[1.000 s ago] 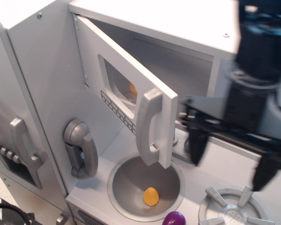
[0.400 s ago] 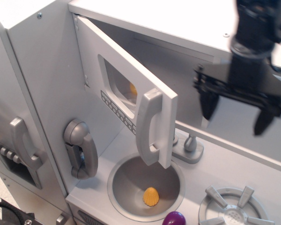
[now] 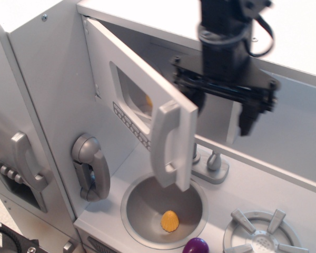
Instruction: Open microwave
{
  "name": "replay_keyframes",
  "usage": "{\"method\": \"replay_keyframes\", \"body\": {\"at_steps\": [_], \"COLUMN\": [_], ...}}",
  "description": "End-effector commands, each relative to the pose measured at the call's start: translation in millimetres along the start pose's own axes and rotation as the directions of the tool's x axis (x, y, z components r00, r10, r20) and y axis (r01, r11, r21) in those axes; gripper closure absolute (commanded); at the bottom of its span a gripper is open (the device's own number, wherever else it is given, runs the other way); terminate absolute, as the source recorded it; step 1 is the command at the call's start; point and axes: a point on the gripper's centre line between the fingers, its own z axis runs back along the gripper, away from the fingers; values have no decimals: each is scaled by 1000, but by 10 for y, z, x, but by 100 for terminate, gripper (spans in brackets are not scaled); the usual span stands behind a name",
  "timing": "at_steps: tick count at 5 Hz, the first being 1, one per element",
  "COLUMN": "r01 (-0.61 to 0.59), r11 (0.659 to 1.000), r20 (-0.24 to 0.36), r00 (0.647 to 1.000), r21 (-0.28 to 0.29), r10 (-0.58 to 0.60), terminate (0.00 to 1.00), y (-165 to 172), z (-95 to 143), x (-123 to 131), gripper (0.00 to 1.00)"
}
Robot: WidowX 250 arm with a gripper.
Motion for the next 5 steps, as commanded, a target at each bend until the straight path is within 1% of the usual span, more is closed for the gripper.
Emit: {"method": "replay_keyframes", "body": {"at_steps": [1,2,3,4,5], "r01": [-1,-9,2,17,15], "r11": [1000,998,998,998,999], "r20": [23,37,43,61,76], "r00": [1000,999,999,998,997], "r21": [31,54,70,53,31], "r10": [0,7,-5,-20,-18], "terminate": [0,0,0,0,0], "y": [247,499,665,772,773], "z": [193,258,314,426,614], "x": [-230,-418,-574,-638,-597], "gripper": [0,0,0,0,0]}}
